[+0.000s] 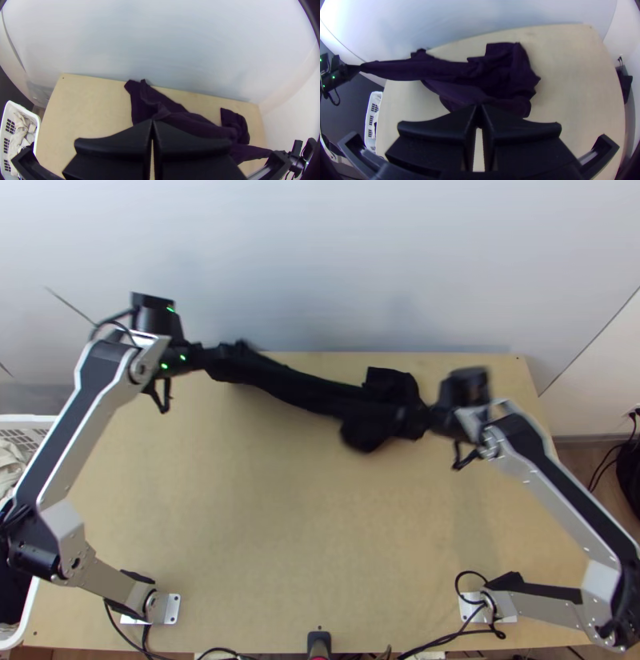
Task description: Fold the t-shirt
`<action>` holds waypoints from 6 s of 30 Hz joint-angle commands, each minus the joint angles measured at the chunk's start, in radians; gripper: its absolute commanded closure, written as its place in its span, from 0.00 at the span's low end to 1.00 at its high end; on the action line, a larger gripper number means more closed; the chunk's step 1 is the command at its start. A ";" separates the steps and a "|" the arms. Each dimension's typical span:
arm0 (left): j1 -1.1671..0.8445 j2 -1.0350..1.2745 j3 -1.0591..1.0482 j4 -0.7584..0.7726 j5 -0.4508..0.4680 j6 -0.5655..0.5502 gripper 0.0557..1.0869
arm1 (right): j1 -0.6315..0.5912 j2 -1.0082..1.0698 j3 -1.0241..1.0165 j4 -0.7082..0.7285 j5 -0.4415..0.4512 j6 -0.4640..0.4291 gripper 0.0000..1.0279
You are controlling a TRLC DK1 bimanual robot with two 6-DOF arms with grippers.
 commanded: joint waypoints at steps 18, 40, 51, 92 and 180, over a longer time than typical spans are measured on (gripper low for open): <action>0.139 -0.156 0.357 -0.128 0.024 -0.049 0.96 | -0.172 -0.054 0.803 -0.492 0.013 -0.040 0.97; 0.256 -0.119 -0.522 0.337 0.111 -0.143 0.96 | -0.309 -0.255 -0.314 -0.043 -0.016 -0.178 0.97; 0.309 0.045 -0.503 0.400 0.109 -0.151 0.96 | -0.326 0.021 -0.283 0.146 -0.004 -0.161 0.97; 0.036 -0.349 -0.806 0.145 0.160 -0.074 0.05 | 0.006 0.058 -0.335 -0.006 -0.082 0.013 0.25; 0.193 -0.197 0.380 -0.082 0.008 -0.054 0.96 | -0.106 -0.229 0.518 -0.216 0.374 -0.203 0.97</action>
